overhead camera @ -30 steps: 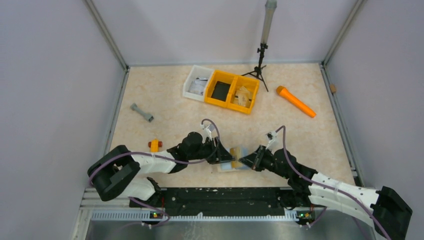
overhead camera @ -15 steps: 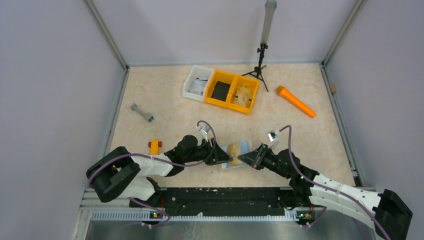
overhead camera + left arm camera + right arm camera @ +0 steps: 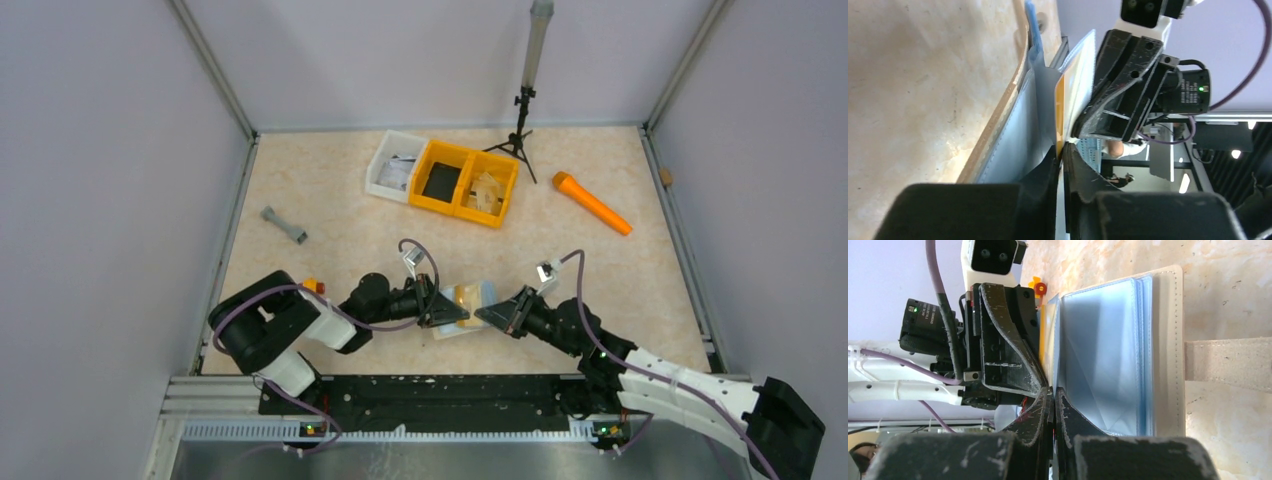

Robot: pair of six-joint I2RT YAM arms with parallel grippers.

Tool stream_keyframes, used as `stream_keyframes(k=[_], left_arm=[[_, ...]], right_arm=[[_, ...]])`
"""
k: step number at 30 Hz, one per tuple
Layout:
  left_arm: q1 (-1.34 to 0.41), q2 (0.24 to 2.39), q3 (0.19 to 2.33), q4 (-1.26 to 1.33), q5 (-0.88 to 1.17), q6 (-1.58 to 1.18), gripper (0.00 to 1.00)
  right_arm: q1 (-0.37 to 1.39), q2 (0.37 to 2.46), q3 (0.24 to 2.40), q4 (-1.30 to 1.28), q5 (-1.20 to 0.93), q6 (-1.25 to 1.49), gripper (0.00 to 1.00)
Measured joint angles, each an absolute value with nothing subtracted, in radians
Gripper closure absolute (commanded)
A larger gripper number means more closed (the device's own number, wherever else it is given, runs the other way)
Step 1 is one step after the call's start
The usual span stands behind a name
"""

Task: Take the credit cards out of the card holder
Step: Remove the credit card from the card holder.

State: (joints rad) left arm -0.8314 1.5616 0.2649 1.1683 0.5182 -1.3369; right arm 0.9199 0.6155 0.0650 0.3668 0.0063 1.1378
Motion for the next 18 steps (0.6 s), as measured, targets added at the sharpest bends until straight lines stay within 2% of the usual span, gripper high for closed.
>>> stream_keyframes(k=[1, 10, 18], left_arm=[[-0.830, 1.570, 0.261, 1.192, 0.522, -1.345, 1.00], [-0.801, 1.620, 0.215, 1.410, 0.571, -1.415, 1.00], [-0.759, 1.630, 0.170, 1.465, 0.583, -1.443, 1.00]], right_arm=[[0.920, 0.616, 0.061, 0.366, 0.007, 1.140, 1.00], [0.920, 0.550, 0.044, 0.382, -0.006, 1.161, 0.98], [0.920, 0.429, 0.009, 0.326, 0.051, 1.172, 1.00]])
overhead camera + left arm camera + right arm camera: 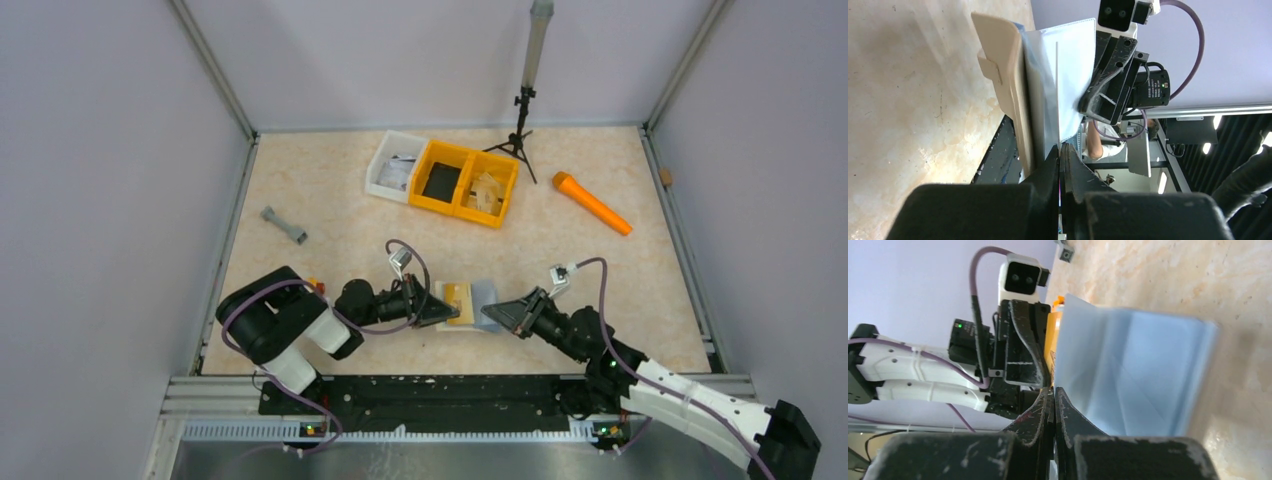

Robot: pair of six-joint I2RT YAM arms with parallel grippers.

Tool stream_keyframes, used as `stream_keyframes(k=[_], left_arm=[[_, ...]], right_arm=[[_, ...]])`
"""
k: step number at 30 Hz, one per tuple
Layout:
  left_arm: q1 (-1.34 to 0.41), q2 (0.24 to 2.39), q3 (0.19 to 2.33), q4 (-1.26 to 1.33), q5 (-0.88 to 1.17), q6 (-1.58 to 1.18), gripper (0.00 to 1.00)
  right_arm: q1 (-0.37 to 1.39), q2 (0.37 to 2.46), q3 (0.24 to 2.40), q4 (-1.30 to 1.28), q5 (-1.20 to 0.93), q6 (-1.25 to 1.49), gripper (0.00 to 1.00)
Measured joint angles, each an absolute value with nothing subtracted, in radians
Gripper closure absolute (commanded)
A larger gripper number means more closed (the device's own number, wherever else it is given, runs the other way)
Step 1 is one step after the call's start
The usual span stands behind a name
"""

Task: Take the credit cards out of the card holder
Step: Remove the credit card from the card holder, then place the credit card in the storage box.

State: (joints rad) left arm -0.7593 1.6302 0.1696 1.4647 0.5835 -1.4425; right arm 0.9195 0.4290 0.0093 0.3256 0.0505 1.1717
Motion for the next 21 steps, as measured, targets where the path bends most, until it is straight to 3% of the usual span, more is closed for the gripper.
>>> stream_keyframes(k=[7, 11, 21], left_arm=[[-0.748, 1.628, 0.168, 1.479, 0.588, -1.443, 1.00], [-0.725, 1.565, 0.179, 1.354, 0.595, -1.400, 1.00], [-0.713, 1.346, 0.725, 0.322, 0.416, -0.902, 1.00]], right_arm=[[0.920, 0.377, 0.010, 0.248, 0.094, 1.171, 1.00], [0.920, 0.410, 0.026, 0.110, 0.133, 1.134, 1.00], [0.919, 0.529, 0.058, -0.013, 0.154, 1.058, 1.00]])
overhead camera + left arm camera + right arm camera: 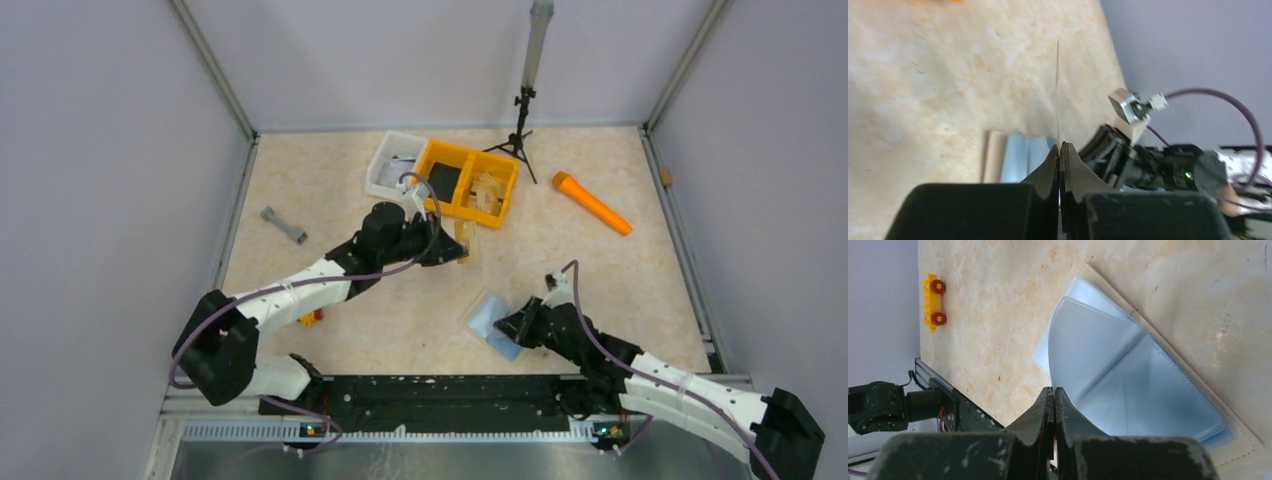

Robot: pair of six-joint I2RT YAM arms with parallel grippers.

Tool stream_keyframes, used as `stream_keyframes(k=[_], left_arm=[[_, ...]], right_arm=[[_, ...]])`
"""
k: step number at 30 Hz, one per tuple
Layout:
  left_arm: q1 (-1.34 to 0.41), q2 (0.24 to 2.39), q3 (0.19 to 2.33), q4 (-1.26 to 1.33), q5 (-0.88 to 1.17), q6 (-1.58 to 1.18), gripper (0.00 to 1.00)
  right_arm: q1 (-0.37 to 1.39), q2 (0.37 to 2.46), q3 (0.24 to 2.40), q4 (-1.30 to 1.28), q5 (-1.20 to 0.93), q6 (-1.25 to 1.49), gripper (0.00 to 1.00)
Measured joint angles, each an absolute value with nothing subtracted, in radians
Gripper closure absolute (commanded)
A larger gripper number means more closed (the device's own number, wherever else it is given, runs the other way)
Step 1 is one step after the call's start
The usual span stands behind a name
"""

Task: Take the credit cards out of the card holder
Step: Place the credit card in the storage box.

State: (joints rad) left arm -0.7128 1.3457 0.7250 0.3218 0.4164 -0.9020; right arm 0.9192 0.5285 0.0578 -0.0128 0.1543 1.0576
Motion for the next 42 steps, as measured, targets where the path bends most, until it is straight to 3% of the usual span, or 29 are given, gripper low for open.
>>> stream_keyframes(k=[5, 10, 15, 20, 29, 42], left_arm=[[-0.709, 1.436, 0.955, 0.043, 0.265, -0.734, 1.00], [-0.715, 1.726, 1.315, -0.265, 0.115, -0.493, 1.00], [-0.743, 1.841, 1.509, -0.395, -0.042, -0.193, 1.00], [-0.757, 1.841, 1.558, -0.358, -0.102, 0.123, 1.00], [-0.743, 1.858, 1.560, -0.239, 0.025, 0.748, 1.00], [-0.712, 2.142, 1.719, -0.181, 0.020, 1.091, 1.00]], right_arm=[[0.919, 0.531, 0.061, -0.008, 0.157, 1.021, 1.00], [0.919, 0.531, 0.067, -0.017, 0.162, 0.985, 1.00], [0.919, 0.529, 0.081, -0.019, 0.165, 0.955, 1.00], [0.919, 0.523, 0.084, -0.020, 0.166, 0.934, 1.00], [0.919, 0.517, 0.086, -0.025, 0.166, 0.925, 1.00], [0.919, 0.471, 0.086, -0.071, 0.165, 0.928, 1.00]])
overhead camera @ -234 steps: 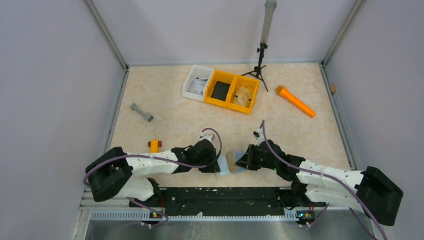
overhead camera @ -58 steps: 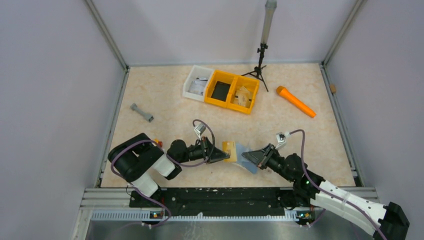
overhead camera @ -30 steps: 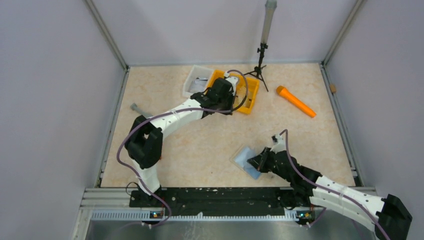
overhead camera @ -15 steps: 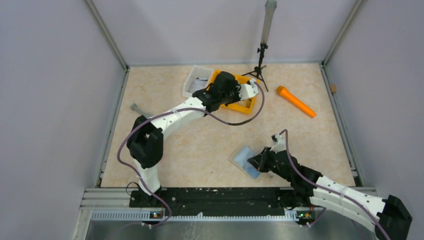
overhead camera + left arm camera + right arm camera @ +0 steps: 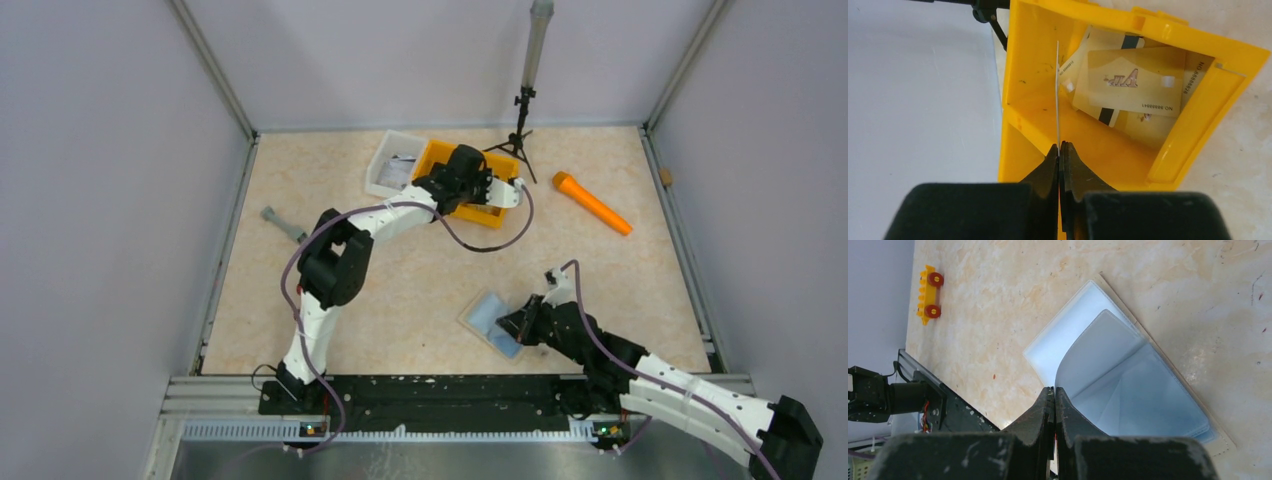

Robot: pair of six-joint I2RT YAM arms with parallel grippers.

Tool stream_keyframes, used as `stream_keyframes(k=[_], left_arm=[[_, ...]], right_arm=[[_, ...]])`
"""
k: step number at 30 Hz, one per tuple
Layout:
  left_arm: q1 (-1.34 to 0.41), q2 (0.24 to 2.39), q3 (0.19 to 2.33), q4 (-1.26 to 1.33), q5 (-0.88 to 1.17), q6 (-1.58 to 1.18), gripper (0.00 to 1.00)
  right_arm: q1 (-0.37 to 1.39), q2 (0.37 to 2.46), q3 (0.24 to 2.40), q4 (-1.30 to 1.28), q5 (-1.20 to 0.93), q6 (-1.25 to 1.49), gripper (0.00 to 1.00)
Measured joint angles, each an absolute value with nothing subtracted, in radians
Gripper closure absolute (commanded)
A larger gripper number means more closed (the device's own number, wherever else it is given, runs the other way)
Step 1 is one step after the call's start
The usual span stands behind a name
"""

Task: Take the credit cards out of the card holder
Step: Place the credit card in the storage box.

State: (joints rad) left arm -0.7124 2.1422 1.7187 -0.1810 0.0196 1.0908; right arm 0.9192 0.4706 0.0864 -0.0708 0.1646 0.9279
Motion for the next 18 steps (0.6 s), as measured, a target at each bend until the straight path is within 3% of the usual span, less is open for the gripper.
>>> stream_keyframes(k=[13, 18], left_arm=[[-0.716, 2.299, 1.920, -0.175, -0.042, 1.151, 1.00], [-0.716, 2.339, 1.951, -0.183, -0.085, 1.169, 0.90]], right_arm=[[0.919, 0.464, 0.086, -0.081, 0.167, 0.941, 1.00], [0.919, 0.427, 0.086, -0.113, 0.167, 0.946, 1.00]])
